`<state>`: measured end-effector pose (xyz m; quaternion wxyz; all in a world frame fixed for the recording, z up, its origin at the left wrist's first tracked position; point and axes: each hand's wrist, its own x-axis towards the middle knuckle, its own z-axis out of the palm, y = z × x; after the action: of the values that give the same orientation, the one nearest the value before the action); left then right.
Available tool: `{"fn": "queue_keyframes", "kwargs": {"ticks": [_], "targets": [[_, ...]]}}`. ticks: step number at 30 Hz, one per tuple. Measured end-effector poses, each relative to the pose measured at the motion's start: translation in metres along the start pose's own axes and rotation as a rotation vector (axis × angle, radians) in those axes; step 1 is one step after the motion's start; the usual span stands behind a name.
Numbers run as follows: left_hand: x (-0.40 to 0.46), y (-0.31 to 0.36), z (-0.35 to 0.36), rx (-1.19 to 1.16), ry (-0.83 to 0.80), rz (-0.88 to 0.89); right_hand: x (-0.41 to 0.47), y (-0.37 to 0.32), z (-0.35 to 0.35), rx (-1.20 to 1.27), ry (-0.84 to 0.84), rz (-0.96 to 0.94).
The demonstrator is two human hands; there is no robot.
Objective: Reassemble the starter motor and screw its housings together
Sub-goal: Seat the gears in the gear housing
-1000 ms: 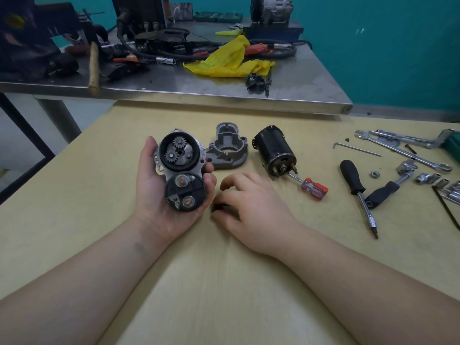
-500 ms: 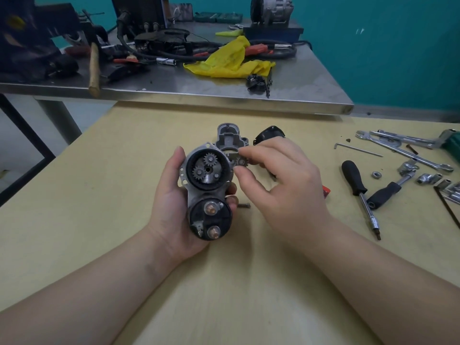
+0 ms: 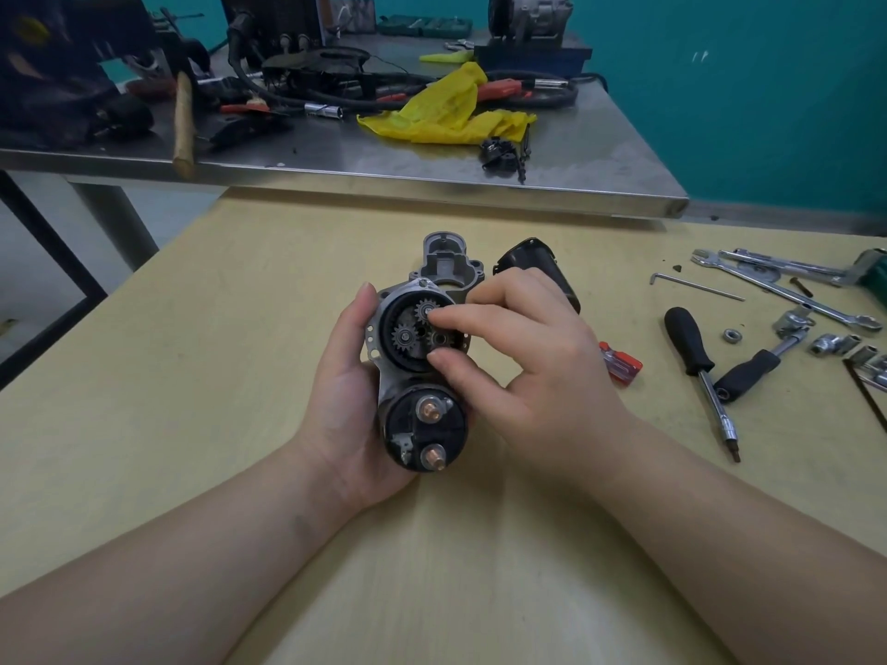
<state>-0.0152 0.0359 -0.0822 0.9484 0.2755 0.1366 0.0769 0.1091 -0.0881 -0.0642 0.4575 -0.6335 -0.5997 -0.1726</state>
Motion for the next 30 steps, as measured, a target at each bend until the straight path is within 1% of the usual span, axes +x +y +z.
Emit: {"fn": "queue_keyframes", "kwargs": {"ticks": [6,14,22,26,30], "targets": [[-0.0002,0.0000,-0.0009,0.000,0.014,0.006,0.0006,-0.0013,-0.0008,0.027,-0.025,0.045],[-0.0010,-0.0004,0.0010,-0.025,-0.002,0.010,0.0009,-0.0032,-0.0021,0.052,-0.029,0.070],[-0.0013,-0.0004,0.0010,-0.024,0.004,0.012,-0.0006,-0.0039,-0.0029,0.094,-0.070,0.072],[-0.0012,-0.0006,0.0011,0.019,0.035,0.022,-0.0012,-0.0050,-0.0027,0.150,-0.063,0.113],[0.0002,-0.0014,0.0025,0.029,0.046,0.030,-0.0011,-0.0070,-0.0018,0.213,-0.049,0.210]]}}
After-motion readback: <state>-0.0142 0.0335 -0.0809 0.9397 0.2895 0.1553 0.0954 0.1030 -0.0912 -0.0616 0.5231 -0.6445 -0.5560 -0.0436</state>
